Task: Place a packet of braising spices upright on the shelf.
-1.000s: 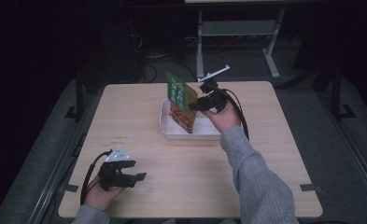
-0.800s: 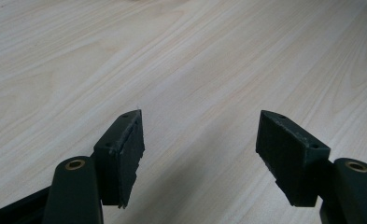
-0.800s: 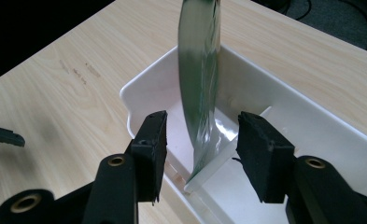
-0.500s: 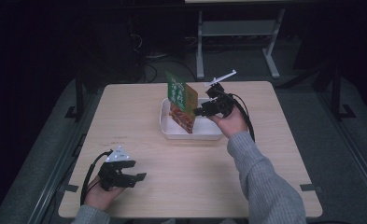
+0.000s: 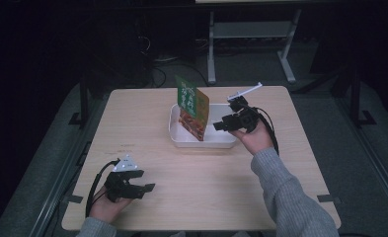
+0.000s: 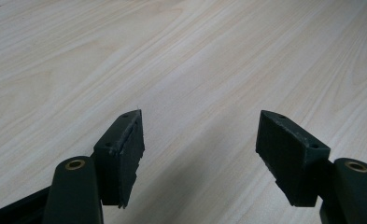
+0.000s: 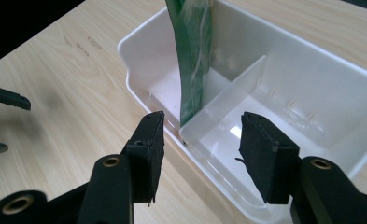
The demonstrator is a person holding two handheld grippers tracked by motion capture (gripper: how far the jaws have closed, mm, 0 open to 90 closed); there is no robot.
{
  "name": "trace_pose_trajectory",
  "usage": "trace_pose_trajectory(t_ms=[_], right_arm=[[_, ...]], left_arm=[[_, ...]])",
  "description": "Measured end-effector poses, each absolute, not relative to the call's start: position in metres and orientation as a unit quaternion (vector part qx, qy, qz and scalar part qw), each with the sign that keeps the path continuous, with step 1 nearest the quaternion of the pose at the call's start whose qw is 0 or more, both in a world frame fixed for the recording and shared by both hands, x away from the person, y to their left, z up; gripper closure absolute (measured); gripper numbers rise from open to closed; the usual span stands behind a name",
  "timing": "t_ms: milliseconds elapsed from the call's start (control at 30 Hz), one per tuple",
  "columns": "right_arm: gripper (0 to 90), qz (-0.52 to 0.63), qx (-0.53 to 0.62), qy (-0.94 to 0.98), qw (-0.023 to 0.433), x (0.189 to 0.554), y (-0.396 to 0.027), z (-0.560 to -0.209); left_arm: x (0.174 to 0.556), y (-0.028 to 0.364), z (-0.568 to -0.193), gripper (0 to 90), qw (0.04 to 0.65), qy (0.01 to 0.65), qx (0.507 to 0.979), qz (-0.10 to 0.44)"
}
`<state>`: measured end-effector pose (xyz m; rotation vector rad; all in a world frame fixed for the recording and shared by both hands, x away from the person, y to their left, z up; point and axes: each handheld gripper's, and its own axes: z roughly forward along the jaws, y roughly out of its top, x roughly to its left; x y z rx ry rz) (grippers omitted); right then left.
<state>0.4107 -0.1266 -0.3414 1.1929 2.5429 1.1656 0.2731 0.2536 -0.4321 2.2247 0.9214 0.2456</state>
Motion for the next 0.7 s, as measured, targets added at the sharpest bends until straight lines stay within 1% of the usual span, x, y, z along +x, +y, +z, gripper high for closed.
trace_pose_trajectory(t_ms=[700], right_arm=[[46.7, 0.382, 0.400, 0.833, 0.032, 0.384, -0.161, -0.363]], left_arm=[[0.272, 0.252, -0.433, 32.0, 0.349, 0.355, 0.862, 0.095]])
